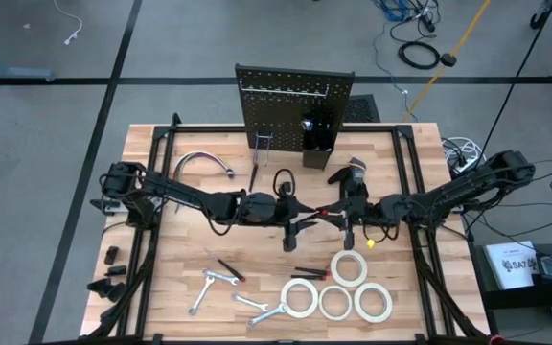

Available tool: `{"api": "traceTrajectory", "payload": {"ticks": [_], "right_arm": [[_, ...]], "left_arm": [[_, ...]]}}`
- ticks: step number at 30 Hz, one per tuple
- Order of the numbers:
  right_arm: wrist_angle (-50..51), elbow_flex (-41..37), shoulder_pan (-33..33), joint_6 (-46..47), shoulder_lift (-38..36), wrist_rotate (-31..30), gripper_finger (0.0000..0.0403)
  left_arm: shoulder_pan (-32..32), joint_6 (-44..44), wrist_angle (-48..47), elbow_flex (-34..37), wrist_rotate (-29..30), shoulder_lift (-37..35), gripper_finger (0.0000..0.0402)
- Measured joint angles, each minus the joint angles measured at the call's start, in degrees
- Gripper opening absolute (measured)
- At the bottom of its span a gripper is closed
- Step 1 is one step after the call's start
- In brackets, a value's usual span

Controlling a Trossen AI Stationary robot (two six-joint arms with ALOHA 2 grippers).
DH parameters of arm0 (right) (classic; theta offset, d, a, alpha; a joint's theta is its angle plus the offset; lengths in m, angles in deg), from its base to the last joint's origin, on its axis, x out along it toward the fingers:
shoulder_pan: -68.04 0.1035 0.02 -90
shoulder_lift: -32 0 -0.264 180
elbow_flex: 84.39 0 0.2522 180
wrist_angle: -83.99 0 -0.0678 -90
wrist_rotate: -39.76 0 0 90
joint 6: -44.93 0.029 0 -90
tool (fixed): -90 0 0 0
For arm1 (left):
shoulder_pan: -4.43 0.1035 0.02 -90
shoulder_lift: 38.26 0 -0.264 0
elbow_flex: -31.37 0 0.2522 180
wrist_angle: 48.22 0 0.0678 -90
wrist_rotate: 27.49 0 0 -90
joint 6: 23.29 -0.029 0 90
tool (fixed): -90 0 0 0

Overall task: Hang tools onto peg board
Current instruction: Put the black nut driver into the black bin on the peg board

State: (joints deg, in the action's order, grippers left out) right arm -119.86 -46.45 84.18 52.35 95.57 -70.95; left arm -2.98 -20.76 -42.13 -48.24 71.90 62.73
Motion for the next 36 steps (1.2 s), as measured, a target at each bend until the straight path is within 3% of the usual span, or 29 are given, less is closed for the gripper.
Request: {"api": "traceTrajectory", "payload": {"ticks": [22,36], "right_arm": [[-1.65,0.04,-0.81,1.21,-0.02,1.62,0.0046],[-2.73,0.04,-0.83,0.90,-0.02,4.01,0.0046]], "left_arm": [[1.77,1.64,-1.84,0.00,-6.17,0.02,0.0155],[1.74,1.62,-1.23,0.04,-6.47,0.04,0.0027]]}}
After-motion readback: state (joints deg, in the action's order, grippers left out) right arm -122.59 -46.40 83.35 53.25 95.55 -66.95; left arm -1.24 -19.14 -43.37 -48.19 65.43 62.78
